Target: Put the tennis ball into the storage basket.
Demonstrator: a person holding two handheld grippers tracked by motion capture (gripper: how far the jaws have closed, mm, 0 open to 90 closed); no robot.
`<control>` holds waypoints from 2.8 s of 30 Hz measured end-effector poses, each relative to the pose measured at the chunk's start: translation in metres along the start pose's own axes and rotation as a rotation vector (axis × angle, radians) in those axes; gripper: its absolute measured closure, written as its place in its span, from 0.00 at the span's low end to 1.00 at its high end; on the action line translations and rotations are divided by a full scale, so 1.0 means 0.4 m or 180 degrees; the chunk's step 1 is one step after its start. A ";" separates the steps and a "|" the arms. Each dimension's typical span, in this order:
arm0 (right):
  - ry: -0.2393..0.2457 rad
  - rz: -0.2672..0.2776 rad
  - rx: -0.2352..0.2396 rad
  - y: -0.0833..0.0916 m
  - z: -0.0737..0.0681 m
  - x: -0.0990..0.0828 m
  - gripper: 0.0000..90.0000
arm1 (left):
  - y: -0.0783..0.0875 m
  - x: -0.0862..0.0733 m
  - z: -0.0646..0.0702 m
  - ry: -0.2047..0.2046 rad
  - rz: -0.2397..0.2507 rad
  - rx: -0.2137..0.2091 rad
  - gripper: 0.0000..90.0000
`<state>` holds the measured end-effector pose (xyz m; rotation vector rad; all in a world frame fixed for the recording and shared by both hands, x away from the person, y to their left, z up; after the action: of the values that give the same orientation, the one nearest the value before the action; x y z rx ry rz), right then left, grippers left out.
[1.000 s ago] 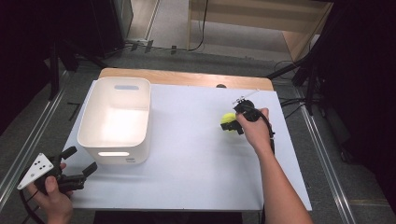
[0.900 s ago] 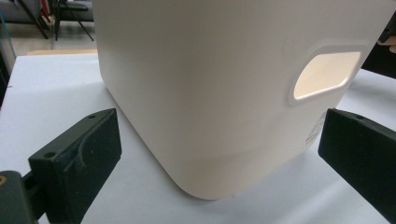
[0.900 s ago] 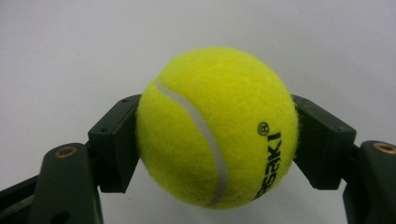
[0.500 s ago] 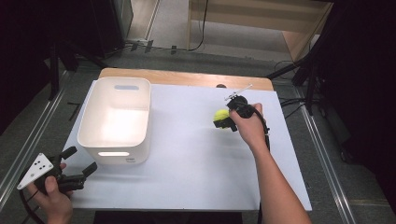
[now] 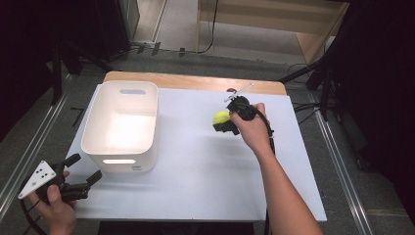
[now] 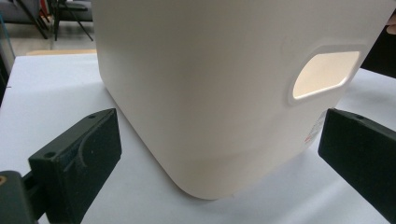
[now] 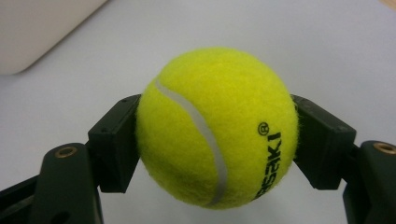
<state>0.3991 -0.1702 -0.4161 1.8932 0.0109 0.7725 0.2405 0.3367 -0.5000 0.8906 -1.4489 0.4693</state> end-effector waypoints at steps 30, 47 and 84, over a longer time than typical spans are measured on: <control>0.0335 0.0052 0.0223 -0.028 -0.140 0.098 0.26 | 0.000 0.001 0.000 -0.0024 -0.0026 -0.0009 0.00; 0.0484 0.0065 0.0329 -0.045 -0.206 0.140 0.26 | 0.000 0.001 0.000 -0.0020 -0.0028 -0.0019 0.00; 0.0789 0.0141 0.0549 -0.032 -0.349 0.224 0.26 | -0.003 0.002 0.003 -0.0042 -0.0009 -0.0027 0.00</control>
<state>0.4028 -0.0191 -0.3468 1.9526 0.1967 1.0612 0.2407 0.3351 -0.4998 0.8904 -1.4604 0.4555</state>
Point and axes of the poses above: each handheld gripper's, and its own axes: y roughly backward along the jaws, x roughly out of its top, z roughly to its right, the point moved 1 cm from there along -y, roughly forward along the jaws, and after that the axes turned 13 degrees about -y, right-handed, at the moved point
